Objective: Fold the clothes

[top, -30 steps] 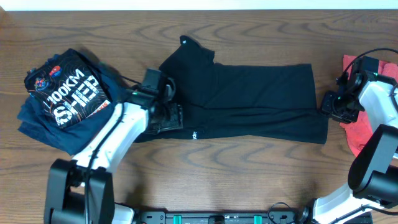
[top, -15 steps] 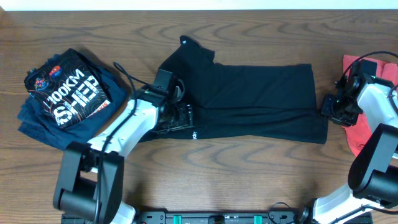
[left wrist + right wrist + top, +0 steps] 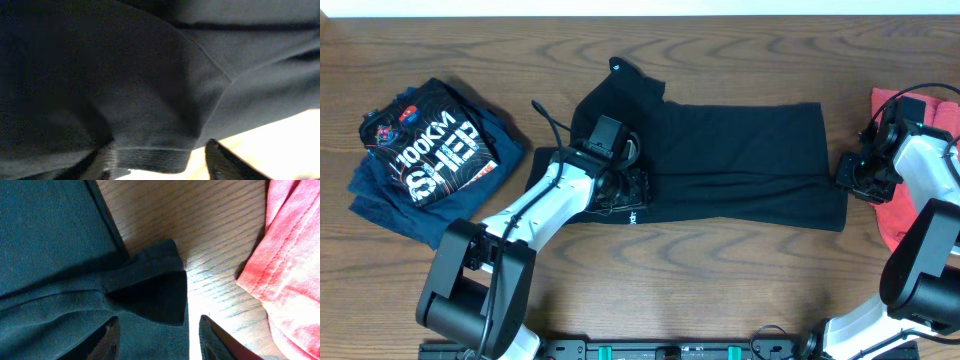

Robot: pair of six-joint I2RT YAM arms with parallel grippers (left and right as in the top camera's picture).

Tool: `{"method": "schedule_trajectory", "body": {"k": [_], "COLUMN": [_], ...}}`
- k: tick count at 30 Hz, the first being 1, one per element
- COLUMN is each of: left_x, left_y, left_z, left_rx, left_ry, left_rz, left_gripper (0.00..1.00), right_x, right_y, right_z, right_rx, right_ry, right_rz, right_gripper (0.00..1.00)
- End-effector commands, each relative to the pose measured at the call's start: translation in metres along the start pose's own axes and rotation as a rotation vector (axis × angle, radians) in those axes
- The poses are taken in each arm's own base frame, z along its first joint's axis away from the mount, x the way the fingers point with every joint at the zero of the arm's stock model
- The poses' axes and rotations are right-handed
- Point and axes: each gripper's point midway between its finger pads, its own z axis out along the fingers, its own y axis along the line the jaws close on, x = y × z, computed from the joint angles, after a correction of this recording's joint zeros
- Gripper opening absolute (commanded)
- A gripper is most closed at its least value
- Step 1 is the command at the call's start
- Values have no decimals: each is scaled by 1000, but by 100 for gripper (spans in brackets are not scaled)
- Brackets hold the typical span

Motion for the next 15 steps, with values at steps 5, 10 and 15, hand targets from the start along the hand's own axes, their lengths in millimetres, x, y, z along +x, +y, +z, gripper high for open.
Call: {"method": "schedule_trajectory", "body": {"k": [5, 10, 15], "left_x": [1, 11, 21], "left_y": [-2, -4, -15], "left_z": [0, 2, 8], "left_rx": [1, -11, -22], "left_ry": [11, 41, 53], "left_rz": [-34, -21, 130], "left_gripper": [31, 60, 68], "right_x": [2, 2, 2], "right_y": [1, 1, 1], "right_z": [4, 4, 4], "right_rx": [11, 11, 11], "right_ry": [10, 10, 10], "right_rz": [-22, -22, -22], "right_gripper": [49, 49, 49]}}
